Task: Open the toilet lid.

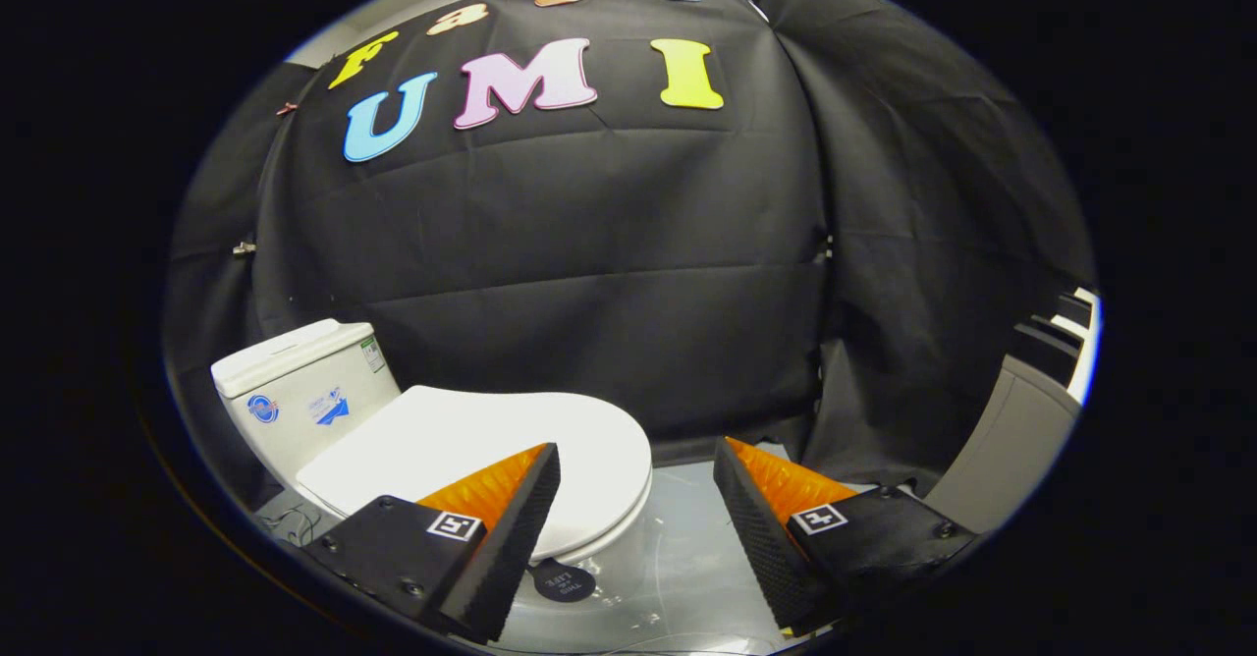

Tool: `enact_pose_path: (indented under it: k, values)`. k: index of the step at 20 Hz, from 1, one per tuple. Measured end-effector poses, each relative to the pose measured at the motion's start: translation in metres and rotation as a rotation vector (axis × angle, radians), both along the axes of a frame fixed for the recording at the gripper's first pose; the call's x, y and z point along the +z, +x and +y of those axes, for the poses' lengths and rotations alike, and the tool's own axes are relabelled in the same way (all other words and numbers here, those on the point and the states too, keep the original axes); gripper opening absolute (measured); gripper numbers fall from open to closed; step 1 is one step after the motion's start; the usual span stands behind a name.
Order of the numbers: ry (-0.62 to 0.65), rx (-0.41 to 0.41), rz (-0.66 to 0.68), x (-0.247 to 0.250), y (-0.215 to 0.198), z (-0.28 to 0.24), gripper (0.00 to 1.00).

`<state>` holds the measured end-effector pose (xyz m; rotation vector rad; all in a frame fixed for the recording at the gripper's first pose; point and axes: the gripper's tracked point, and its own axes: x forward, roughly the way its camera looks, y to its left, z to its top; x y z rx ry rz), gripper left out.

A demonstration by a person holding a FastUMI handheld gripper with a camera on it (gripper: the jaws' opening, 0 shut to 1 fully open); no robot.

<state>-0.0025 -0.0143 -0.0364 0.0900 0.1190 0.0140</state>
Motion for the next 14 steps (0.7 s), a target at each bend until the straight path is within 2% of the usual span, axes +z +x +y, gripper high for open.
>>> enact_pose_path:
  k: [10,14]
  values:
    - [0.145,0.023,0.169,-0.056,-0.007,-0.009,0.99]
    - [0.182,0.060,0.219,-0.074,-0.011,-0.003,0.99]
